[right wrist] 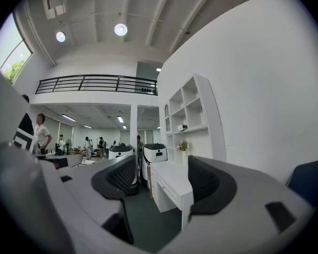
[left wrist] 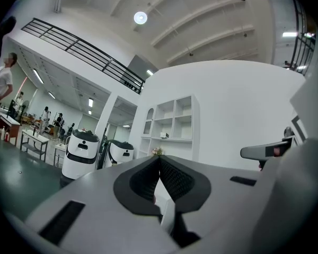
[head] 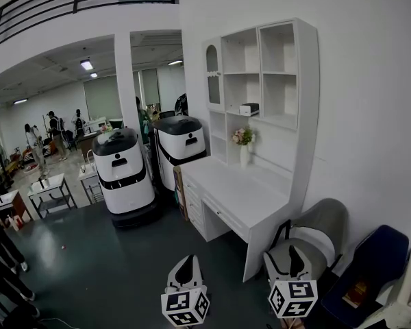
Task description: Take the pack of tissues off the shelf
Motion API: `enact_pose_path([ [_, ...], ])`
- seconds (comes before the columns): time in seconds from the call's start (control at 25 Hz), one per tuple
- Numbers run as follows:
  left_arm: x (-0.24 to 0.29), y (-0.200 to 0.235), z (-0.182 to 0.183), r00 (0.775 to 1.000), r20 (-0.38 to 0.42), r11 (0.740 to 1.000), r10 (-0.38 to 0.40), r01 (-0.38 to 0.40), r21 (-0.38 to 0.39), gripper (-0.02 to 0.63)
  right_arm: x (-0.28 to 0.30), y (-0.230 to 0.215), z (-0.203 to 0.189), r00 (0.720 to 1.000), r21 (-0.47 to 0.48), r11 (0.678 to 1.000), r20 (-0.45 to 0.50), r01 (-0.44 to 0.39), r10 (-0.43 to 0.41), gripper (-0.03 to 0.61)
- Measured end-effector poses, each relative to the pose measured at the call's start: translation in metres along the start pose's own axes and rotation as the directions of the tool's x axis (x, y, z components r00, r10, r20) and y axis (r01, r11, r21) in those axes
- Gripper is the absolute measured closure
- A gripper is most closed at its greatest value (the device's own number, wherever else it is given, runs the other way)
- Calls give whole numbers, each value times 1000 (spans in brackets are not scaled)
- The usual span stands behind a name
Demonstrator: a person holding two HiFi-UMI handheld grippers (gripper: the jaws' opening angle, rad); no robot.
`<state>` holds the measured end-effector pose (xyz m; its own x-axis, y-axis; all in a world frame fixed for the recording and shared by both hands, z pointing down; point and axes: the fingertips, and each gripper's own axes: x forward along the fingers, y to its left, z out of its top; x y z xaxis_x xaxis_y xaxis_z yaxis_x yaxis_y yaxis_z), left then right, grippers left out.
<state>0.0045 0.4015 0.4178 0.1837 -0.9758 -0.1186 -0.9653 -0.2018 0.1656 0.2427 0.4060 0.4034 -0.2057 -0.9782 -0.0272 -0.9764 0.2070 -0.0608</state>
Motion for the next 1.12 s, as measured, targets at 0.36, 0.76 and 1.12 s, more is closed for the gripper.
enact_pose_path([
  [0.36,5,31,6,999,11,999,33,-33,-9,595,19,13,-2,1000,-24,999,5,23,-23,135],
  [0.76,16,80,0,999,-3,999,38,-38,-3,595,46,33,-16,998,7,998,2,65,-66,133],
  [1.12,50,123,-15,997,-30,997,73,-74,-20,595,97,38,-37,997,13,997,-36,73,-73,133],
])
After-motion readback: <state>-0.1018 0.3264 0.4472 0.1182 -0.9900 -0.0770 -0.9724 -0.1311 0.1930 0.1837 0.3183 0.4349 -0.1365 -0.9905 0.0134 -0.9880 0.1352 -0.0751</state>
